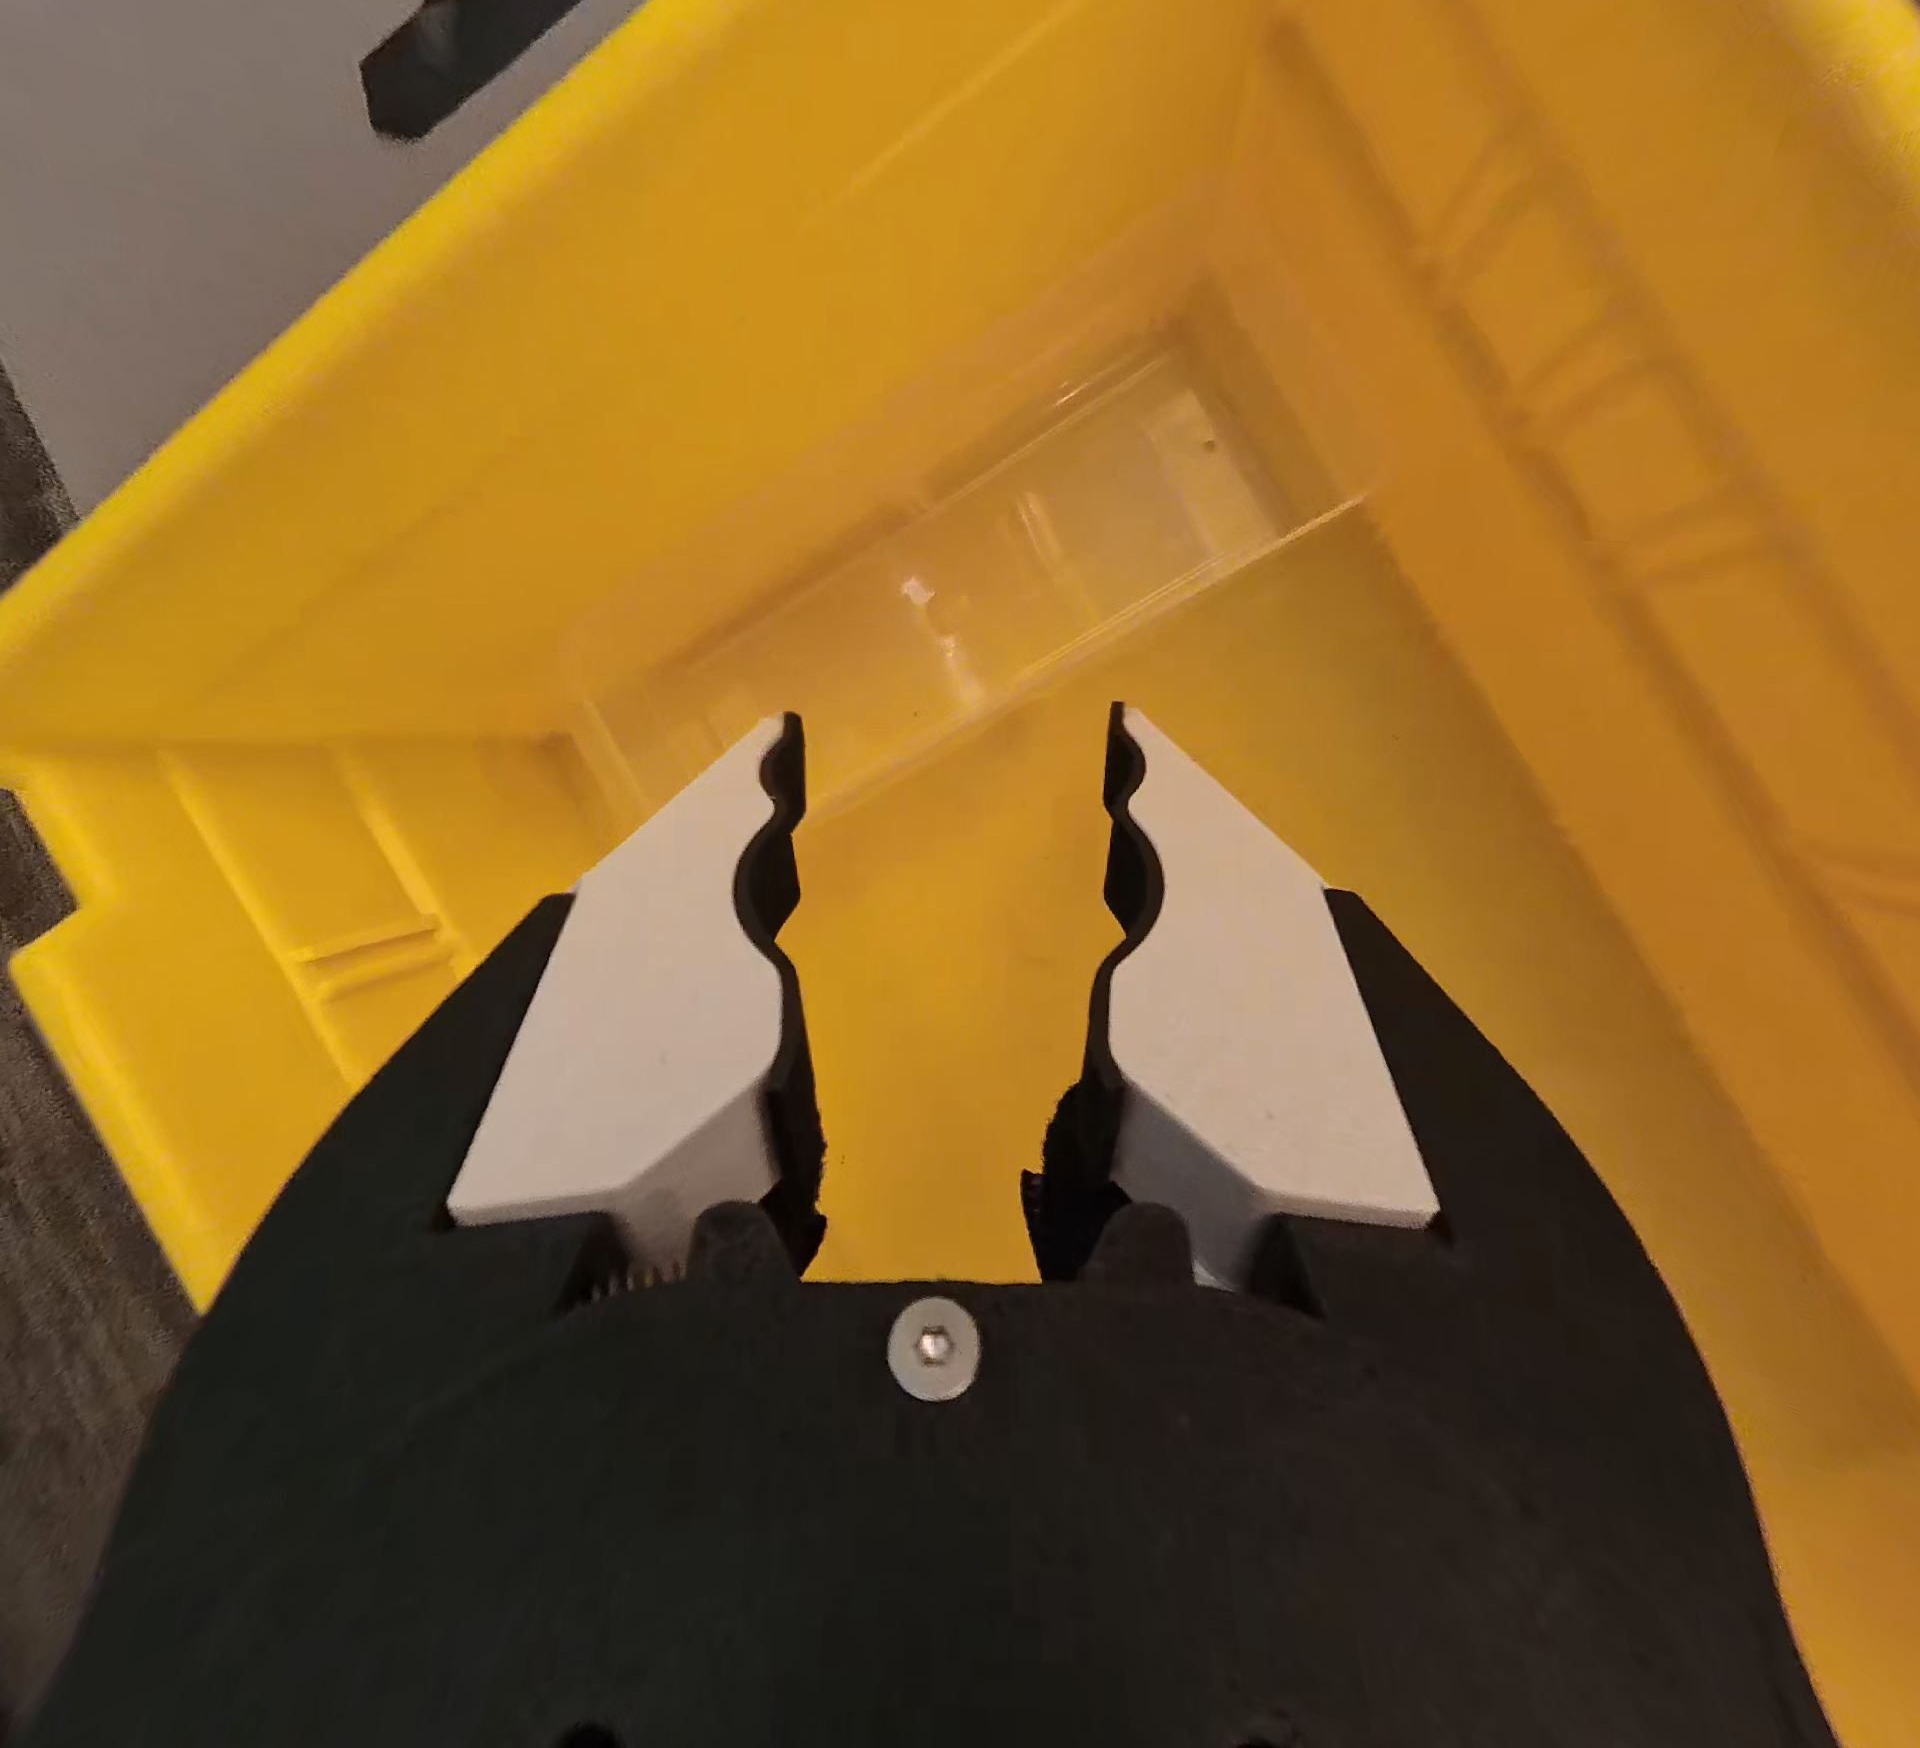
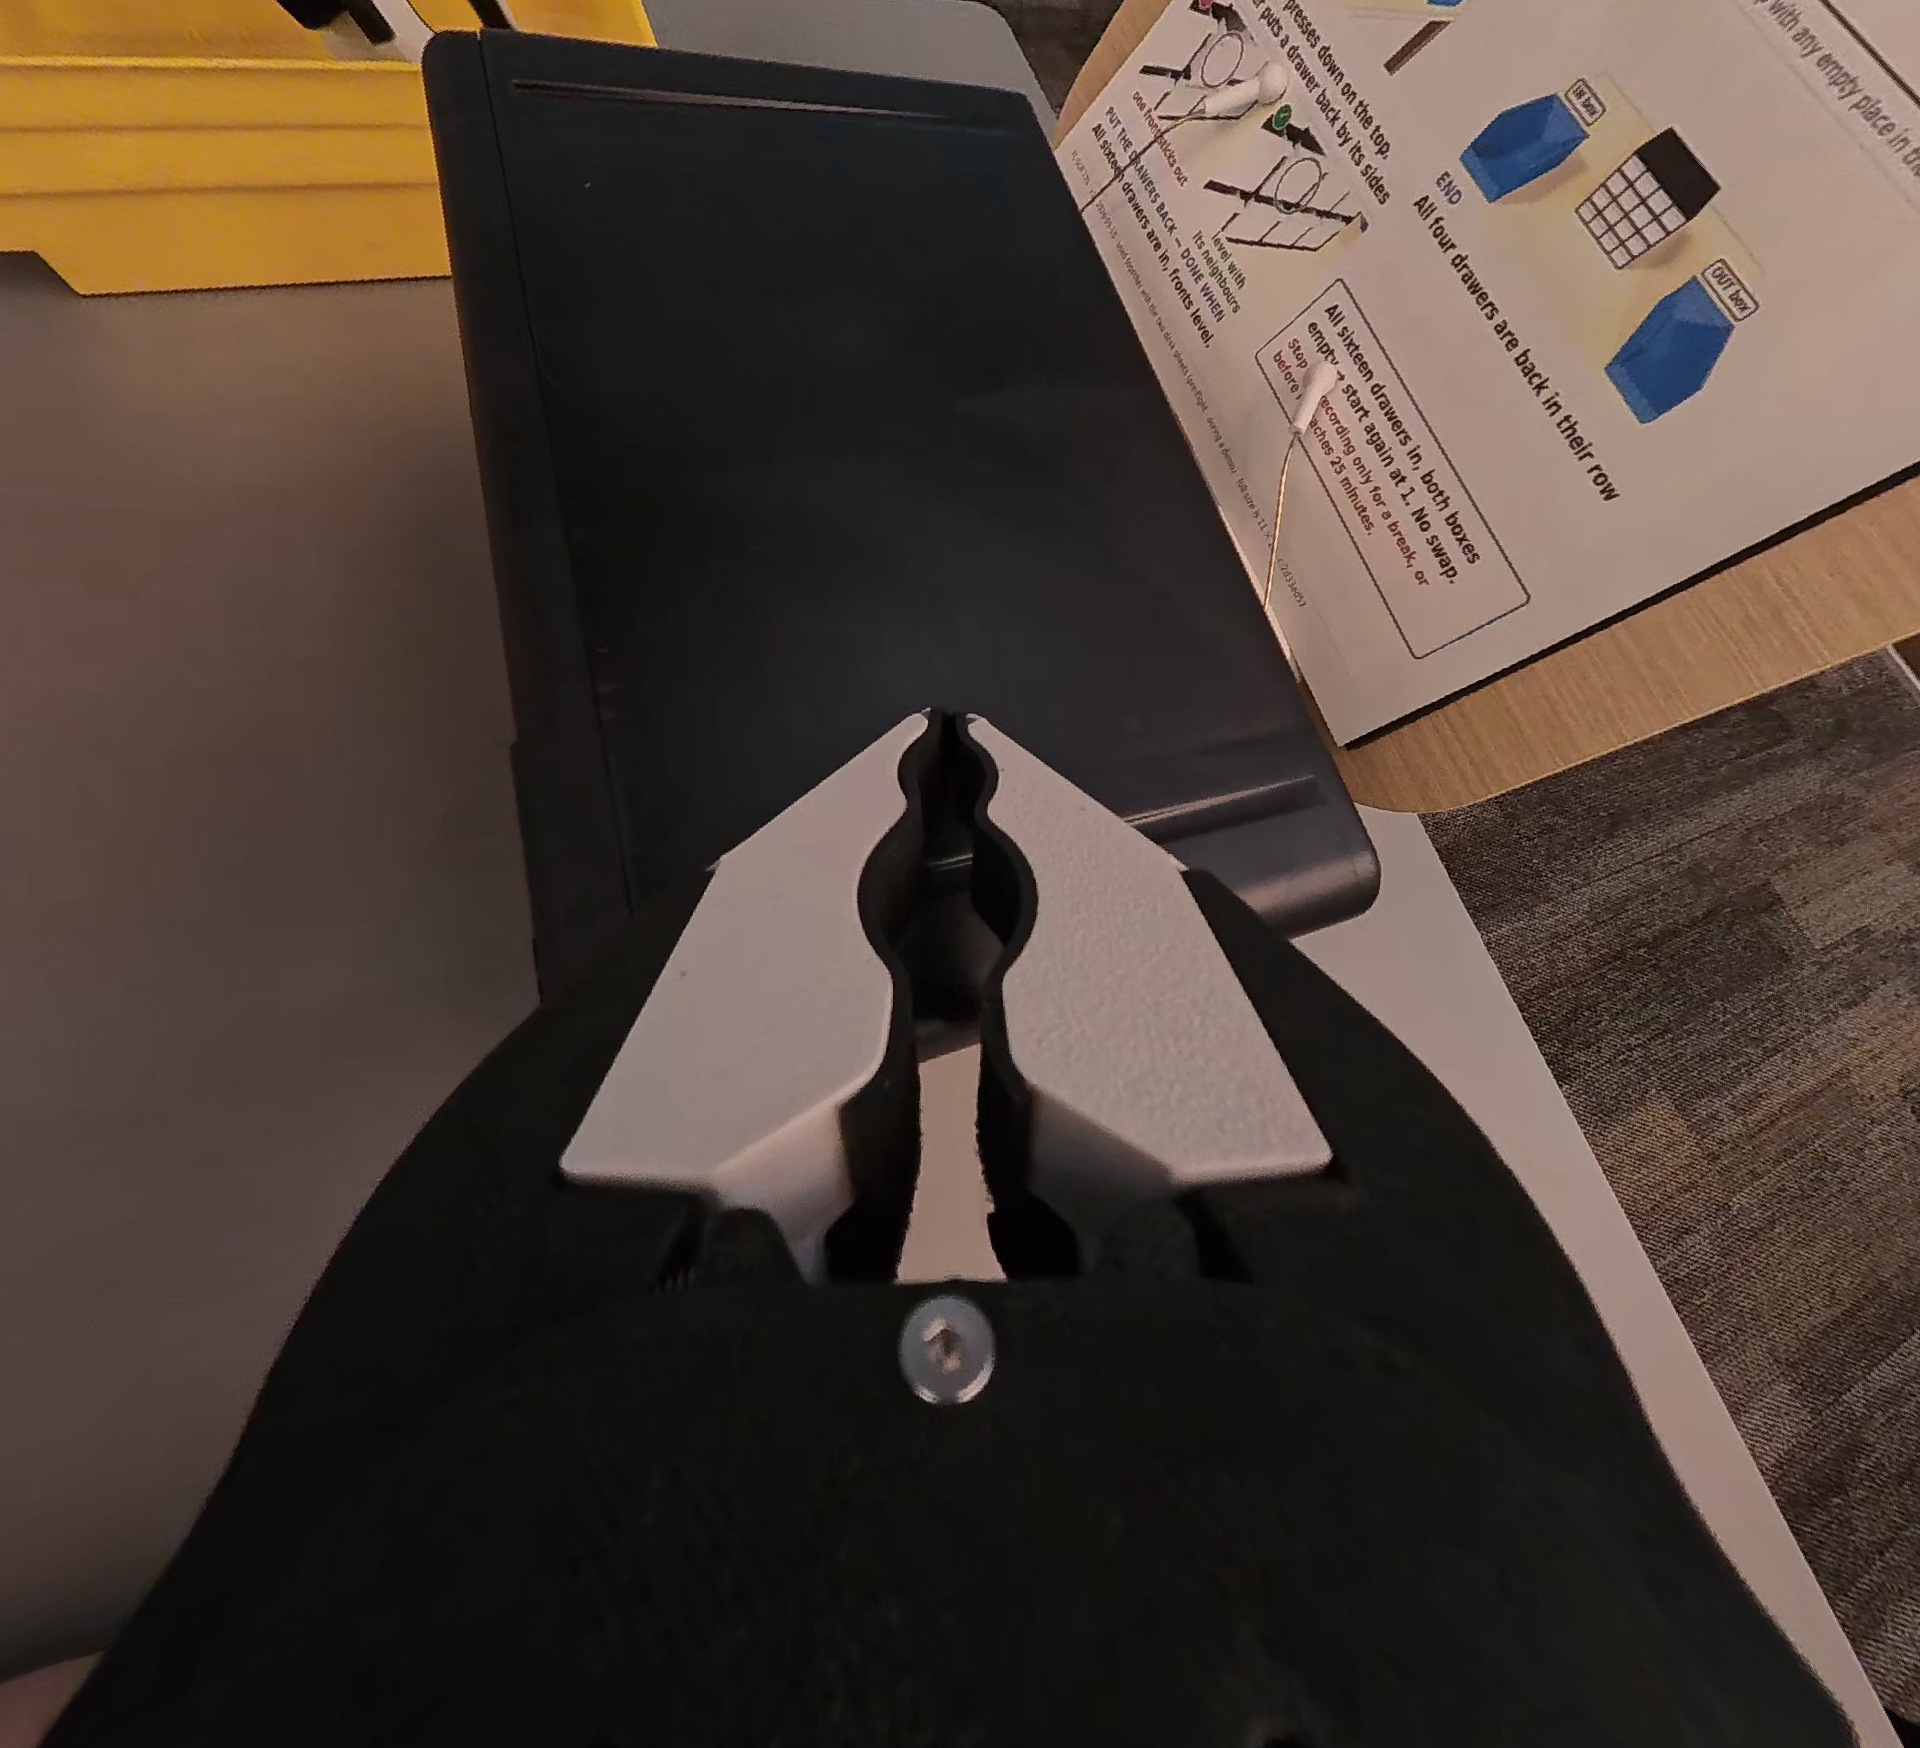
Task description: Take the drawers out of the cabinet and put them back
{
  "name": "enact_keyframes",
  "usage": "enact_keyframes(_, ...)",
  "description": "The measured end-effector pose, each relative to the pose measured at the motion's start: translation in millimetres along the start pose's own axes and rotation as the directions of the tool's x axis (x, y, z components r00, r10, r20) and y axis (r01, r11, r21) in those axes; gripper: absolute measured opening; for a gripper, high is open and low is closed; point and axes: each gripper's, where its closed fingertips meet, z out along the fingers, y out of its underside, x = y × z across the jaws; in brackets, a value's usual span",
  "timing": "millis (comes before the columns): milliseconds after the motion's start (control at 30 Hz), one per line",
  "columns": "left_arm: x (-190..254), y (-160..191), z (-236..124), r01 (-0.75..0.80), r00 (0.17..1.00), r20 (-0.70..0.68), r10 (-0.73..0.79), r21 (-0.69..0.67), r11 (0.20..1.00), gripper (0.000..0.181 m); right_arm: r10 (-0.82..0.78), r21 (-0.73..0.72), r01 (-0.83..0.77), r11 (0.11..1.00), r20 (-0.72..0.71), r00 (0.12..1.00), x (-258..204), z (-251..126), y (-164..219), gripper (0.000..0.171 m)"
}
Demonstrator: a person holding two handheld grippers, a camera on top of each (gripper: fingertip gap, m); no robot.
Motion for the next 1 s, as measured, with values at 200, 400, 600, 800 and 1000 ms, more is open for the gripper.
enact_keyframes(200, 8, 13, -1, -0.048, 0.999, -0.023, 0.047, -0.054, 0.997, 0.021, 0.001, 0.0, -0.001, 1.0, 0.0, 1.0, 0, 0, 0, 0.0)
enact_keyframes(400, 22, 27, -21, -0.057, 0.996, -0.078, 0.05, -0.101, 0.993, 0.004, 0.0, 0.001, 0.0, 1.0, 0.0, 1.0, 0, 0, 0, 0.0)
enact_keyframes(600, 19, 22, -67, 0.02, 1.0, -0.022, -0.022, -0.054, 0.998, 0.0, -0.001, 0.005, 0.001, 1.0, 0.0, 1.0, 0, 0, 0, 0.0)
enact_keyframes(800, 41, -22, -140, 0.144, 0.99, -0.017, -0.143, 0.12, 0.982, 0.0, 0.007, 0.013, -0.007, 1.0, 0.012, 1.0, 0, 0, 0, 0.0)
enact_keyframes(1000, 222, -79, -177, 0.194, 0.925, -0.361, -0.116, 0.186, 0.963, 0.0, 0.01, 0.021, -0.011, 1.0, 0.019, 1.0, 0, 0, 1, 0.0)
